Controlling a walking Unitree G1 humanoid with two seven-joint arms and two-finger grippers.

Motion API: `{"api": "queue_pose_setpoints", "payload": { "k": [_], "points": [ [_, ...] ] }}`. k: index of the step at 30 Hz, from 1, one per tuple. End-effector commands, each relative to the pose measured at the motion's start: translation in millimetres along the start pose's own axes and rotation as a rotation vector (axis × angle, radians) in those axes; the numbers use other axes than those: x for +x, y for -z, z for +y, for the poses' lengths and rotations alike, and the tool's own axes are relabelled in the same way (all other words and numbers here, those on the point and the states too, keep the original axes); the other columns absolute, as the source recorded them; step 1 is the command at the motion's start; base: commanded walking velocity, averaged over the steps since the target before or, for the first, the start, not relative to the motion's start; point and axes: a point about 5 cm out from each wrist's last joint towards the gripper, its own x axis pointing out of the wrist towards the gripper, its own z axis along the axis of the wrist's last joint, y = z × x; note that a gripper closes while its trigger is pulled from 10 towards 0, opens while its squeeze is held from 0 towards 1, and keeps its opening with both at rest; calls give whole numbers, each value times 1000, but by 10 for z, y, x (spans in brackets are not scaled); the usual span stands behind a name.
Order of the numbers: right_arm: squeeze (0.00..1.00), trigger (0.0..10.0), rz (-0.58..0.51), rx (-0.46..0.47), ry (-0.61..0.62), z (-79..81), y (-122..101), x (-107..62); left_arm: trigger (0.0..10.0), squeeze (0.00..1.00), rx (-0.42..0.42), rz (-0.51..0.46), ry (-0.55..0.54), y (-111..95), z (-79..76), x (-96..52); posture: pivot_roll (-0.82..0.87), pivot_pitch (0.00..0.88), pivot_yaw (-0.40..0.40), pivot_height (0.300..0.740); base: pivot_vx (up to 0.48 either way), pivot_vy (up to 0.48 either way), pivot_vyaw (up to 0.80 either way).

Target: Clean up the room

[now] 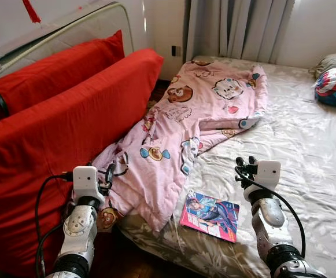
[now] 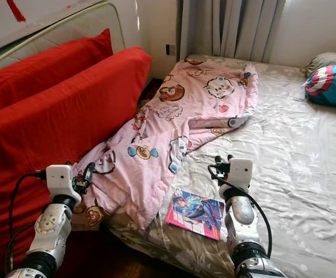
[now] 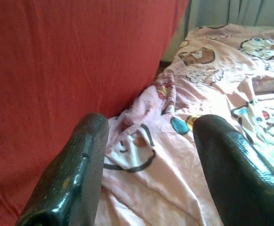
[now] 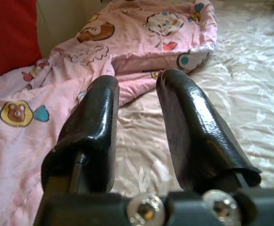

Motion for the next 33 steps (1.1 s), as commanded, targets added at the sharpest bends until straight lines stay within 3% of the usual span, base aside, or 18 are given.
{"api": "queue_pose_setpoints", "payload": {
  "k": [1,33],
  "points": [
    [0,10000,17,9,-1,19,54,-31,10000,0,-16,13,-20,11,38,-3,-44,86,20,693,0,0,0],
    [0,10000,66,3,-8,21,136,-59,10000,0,-14,48,41,81,-46,-48,-48,91,25,668,0,0,0]
  ]
}}
